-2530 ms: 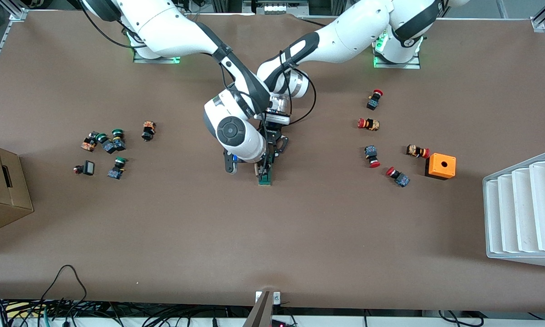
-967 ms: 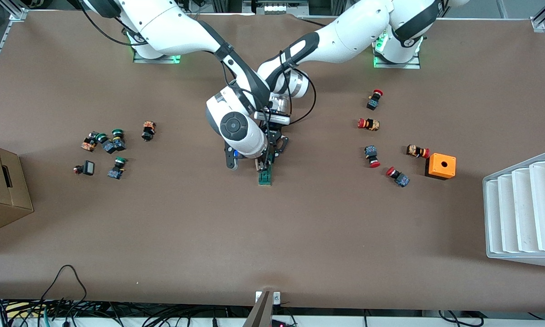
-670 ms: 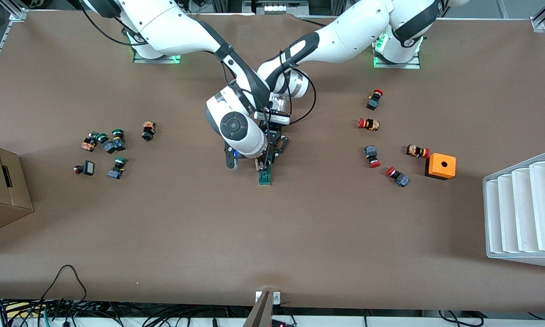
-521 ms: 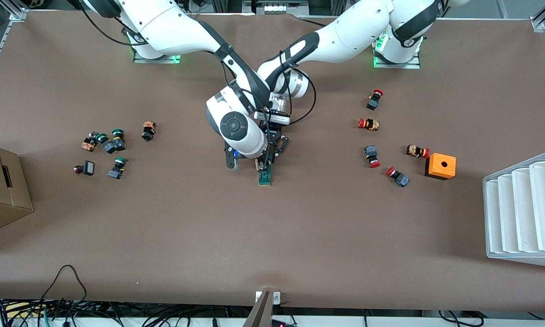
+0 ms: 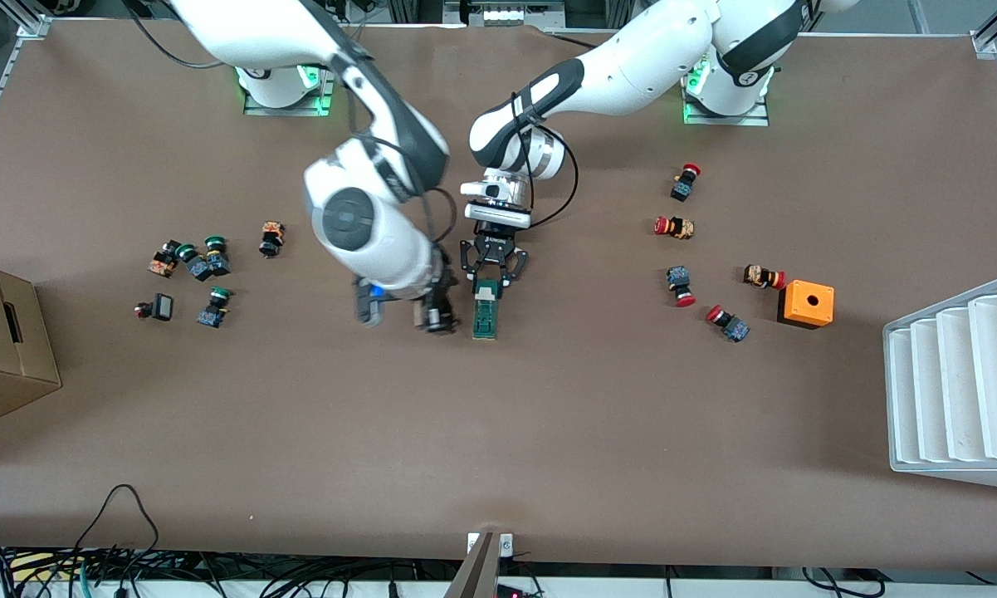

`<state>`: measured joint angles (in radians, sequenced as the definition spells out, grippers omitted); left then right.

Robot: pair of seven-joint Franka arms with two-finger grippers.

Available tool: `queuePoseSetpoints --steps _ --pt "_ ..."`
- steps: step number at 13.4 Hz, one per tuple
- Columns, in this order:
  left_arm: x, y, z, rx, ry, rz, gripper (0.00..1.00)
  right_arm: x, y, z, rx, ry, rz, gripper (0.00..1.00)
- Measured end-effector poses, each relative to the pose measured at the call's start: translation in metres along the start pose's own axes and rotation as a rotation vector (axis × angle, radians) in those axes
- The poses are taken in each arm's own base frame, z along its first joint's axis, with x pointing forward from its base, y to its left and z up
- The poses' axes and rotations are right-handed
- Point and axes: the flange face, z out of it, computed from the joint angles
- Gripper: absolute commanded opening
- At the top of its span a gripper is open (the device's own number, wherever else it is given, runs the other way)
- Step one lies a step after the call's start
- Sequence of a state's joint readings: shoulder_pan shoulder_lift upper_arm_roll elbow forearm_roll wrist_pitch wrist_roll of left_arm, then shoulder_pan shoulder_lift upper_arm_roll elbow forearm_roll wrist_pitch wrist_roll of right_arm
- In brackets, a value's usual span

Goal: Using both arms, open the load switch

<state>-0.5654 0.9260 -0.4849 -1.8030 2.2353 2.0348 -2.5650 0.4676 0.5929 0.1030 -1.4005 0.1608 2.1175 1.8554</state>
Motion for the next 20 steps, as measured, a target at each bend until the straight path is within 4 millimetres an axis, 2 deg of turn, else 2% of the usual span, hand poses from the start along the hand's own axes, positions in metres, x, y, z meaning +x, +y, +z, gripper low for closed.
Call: queuePoseSetpoints --steps 2,3,4,5,8,11,13,14,16,18,20 --pt "0.000 0.000 0.000 0.000 0.000 0.000 0.44 0.049 -0.014 -0.050 0.030 0.007 -0.166 0.99" --pt "0.000 0.000 0.000 0.000 0.000 0.000 0.50 0.076 -0.017 -0.074 0.031 0.015 -0.254 0.99" --pt "0.000 0.000 0.000 0.000 0.000 0.000 0.80 0.104 -0.018 -0.097 0.022 0.022 -0.341 0.99" --pt "0.000 0.000 0.000 0.000 0.000 0.000 1.00 0.130 -0.016 -0.118 0.008 0.026 -0.420 0.99" --pt "0.004 0.003 0.008 -0.005 0.010 -0.010 1.00 0.197 0.005 -0.185 -0.052 0.024 -0.684 0.99" --pt "0.009 0.005 0.012 -0.005 0.017 -0.019 1.00 0.271 0.041 -0.258 -0.089 0.024 -0.971 0.99" --pt "0.012 0.004 0.014 -0.002 0.020 -0.022 1.00 0.316 0.071 -0.297 -0.109 0.039 -1.156 0.99" --pt "0.013 0.003 0.015 0.000 0.021 -0.024 1.00 0.336 0.084 -0.311 -0.129 0.057 -1.236 0.99" --pt "0.016 0.002 0.018 0.002 0.021 -0.029 1.00 0.359 0.101 -0.328 -0.180 0.095 -1.367 0.99" --pt "0.021 0.002 0.019 -0.005 0.012 -0.036 1.00 0.365 0.105 -0.329 -0.230 0.114 -1.434 0.99" --pt "0.031 0.003 0.020 -0.017 0.006 -0.046 1.00 0.365 0.101 -0.319 -0.269 0.118 -1.453 0.99"
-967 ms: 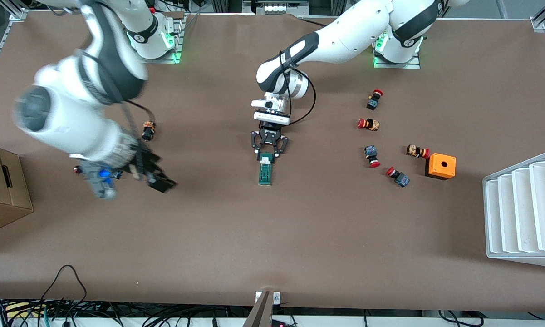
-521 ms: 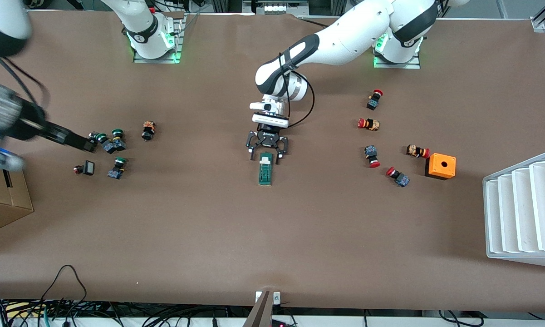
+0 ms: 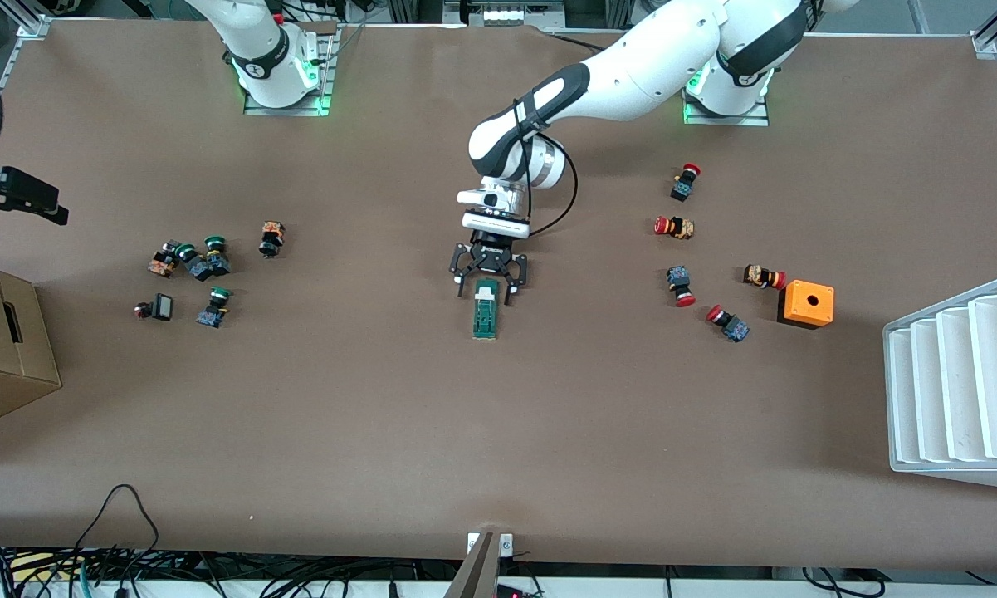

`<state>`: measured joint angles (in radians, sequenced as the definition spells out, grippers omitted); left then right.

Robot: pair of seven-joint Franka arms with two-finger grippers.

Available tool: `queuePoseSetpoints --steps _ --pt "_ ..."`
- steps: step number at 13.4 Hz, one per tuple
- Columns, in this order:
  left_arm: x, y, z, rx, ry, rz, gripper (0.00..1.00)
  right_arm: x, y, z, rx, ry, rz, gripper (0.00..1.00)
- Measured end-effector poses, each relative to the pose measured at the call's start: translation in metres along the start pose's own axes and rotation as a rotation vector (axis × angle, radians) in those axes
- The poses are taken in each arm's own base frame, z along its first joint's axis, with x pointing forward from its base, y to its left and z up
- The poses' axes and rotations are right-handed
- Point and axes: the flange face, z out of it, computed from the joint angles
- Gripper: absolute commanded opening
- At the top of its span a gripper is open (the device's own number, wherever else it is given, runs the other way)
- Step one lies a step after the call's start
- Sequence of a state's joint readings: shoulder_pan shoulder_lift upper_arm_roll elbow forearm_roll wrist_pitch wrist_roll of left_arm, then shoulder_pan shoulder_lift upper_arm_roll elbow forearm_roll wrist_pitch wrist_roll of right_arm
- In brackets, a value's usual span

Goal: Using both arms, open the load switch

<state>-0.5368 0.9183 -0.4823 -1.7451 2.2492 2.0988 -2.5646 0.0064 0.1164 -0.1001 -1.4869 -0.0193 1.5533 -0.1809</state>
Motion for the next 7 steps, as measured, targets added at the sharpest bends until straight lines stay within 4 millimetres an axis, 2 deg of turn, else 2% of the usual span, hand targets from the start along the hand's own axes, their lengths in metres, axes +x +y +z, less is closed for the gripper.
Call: queuePoseSetpoints --steps 3,5,7 --pt "0.024 0.004 -0.002 0.010 -0.036 -0.025 1.00 0.014 -0.017 0.016 -0.007 -0.007 -0.033 0.99" --pt "0.049 0.012 -0.008 0.032 -0.063 -0.030 1.00 0.021 -0.028 0.023 -0.014 -0.010 -0.054 0.99" --pt "0.079 0.015 -0.012 0.028 -0.107 -0.034 1.00 0.028 -0.030 0.024 -0.038 0.005 -0.062 0.99"
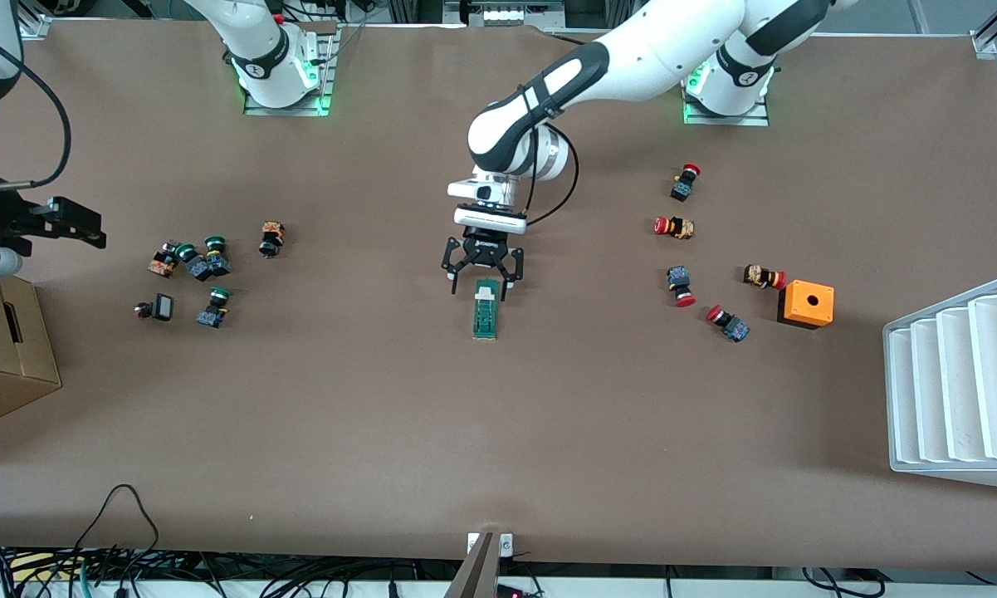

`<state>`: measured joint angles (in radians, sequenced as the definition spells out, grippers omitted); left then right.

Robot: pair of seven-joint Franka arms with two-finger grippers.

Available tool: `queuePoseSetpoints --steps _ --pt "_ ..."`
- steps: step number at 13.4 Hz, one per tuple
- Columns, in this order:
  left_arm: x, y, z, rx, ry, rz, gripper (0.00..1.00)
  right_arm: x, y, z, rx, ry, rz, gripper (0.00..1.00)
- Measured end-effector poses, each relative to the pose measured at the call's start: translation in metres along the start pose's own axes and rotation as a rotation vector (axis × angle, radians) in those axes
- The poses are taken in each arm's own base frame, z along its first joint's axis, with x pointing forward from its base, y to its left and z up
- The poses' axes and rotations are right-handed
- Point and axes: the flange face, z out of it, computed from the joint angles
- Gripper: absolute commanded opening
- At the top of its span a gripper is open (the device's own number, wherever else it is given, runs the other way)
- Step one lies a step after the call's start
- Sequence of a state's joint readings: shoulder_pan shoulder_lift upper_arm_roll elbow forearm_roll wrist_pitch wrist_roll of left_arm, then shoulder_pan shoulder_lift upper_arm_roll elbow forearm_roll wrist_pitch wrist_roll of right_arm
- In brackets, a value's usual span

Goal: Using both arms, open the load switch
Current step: 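Open the left gripper and lift it off the switch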

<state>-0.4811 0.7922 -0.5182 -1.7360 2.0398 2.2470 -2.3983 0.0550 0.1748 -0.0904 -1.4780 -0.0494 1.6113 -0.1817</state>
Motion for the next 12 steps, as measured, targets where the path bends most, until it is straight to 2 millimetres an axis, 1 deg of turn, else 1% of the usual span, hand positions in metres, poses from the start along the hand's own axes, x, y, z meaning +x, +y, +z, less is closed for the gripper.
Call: queuePoseSetpoints --steps 1,4,6,8,12 --pt "0.019 -0.002 -0.001 0.002 -0.027 -0.002 1.00 0.002 0.001 -0.001 -0.007 0.003 0.000 0.99" --pt "0.089 -0.021 0.000 0.013 -0.132 -0.023 1.00 0.005 0.002 -0.003 -0.030 0.004 -0.004 0.99" --pt "0.132 -0.037 0.002 0.034 -0.216 -0.041 1.00 0.006 -0.007 -0.005 -0.057 0.000 -0.026 1.00" --pt "0.163 -0.052 0.005 0.064 -0.311 -0.063 1.00 0.007 -0.021 -0.006 -0.064 -0.005 -0.050 1.00" --pt "0.217 -0.070 -0.001 0.097 -0.489 -0.128 1.00 0.007 -0.029 -0.013 -0.030 0.011 -0.056 1.00"
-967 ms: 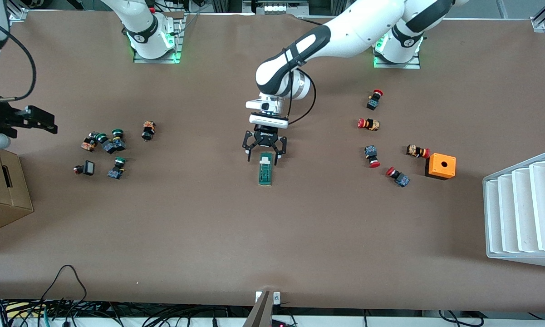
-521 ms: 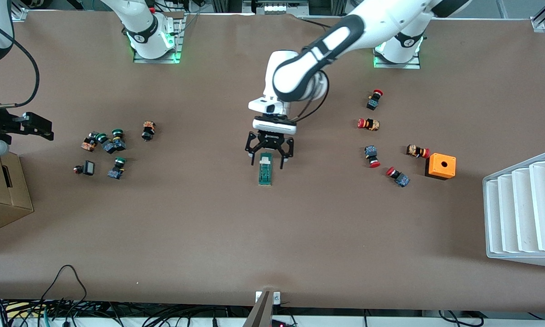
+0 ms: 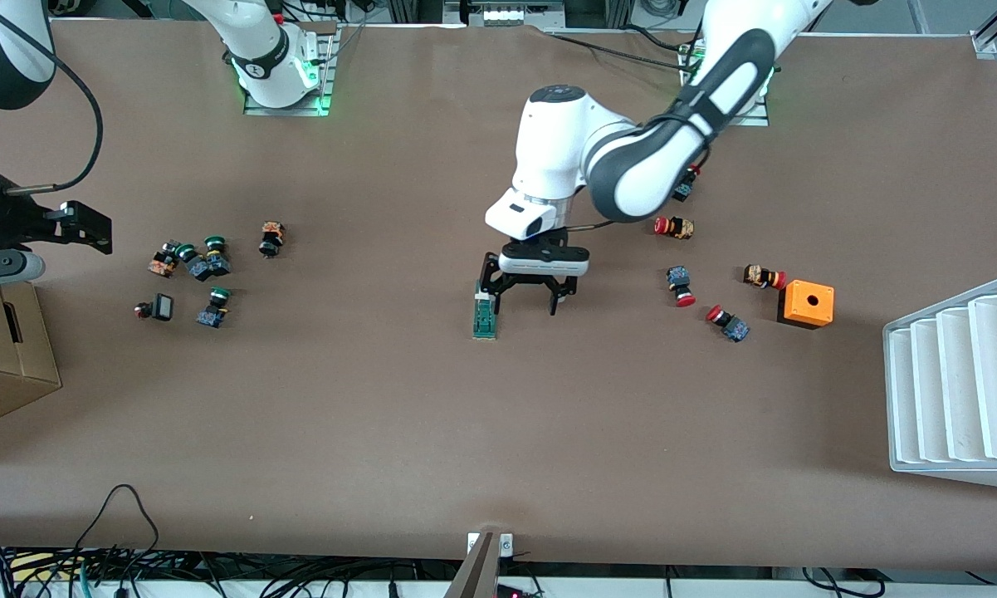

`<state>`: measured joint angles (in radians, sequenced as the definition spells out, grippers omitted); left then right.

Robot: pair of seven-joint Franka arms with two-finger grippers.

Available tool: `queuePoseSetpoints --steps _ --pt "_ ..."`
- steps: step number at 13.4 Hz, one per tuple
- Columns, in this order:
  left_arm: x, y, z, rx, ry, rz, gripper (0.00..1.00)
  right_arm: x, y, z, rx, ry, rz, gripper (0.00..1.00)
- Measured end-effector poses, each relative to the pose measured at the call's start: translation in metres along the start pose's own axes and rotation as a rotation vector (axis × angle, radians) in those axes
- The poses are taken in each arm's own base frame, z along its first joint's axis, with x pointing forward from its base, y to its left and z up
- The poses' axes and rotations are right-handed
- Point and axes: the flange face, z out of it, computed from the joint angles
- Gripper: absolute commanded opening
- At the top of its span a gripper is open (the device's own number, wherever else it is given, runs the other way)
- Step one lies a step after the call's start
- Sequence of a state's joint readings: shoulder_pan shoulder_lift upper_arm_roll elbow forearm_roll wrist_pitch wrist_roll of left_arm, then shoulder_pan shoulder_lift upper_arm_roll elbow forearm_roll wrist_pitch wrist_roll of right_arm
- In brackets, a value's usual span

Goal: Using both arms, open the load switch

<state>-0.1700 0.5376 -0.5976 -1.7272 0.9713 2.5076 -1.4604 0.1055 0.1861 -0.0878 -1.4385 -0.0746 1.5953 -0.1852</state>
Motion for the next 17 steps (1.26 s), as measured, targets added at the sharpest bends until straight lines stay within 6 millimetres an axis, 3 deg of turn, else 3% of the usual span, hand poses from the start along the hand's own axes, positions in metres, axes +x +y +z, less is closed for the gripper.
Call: queuePoseSetpoints --steps 3,6,9,13,17 --pt "0.042 -0.031 -0.010 0.023 -0.111 -0.022 1.00 -0.004 -0.007 -0.007 0.061 0.007 0.001 0.99" --pt "0.099 -0.071 -0.023 0.048 -0.233 -0.051 1.00 -0.004 -0.009 -0.008 0.086 0.013 0.002 0.99" --pt "0.151 -0.121 -0.037 0.036 -0.319 -0.039 1.00 -0.004 -0.011 -0.008 0.088 0.013 -0.001 0.99" --pt "0.186 -0.195 -0.053 0.013 -0.426 0.005 1.00 -0.003 -0.013 -0.009 0.088 0.016 -0.004 1.00" --pt "0.209 -0.268 -0.084 0.027 -0.498 0.103 1.00 -0.003 -0.013 -0.011 0.088 0.020 -0.005 1.00"
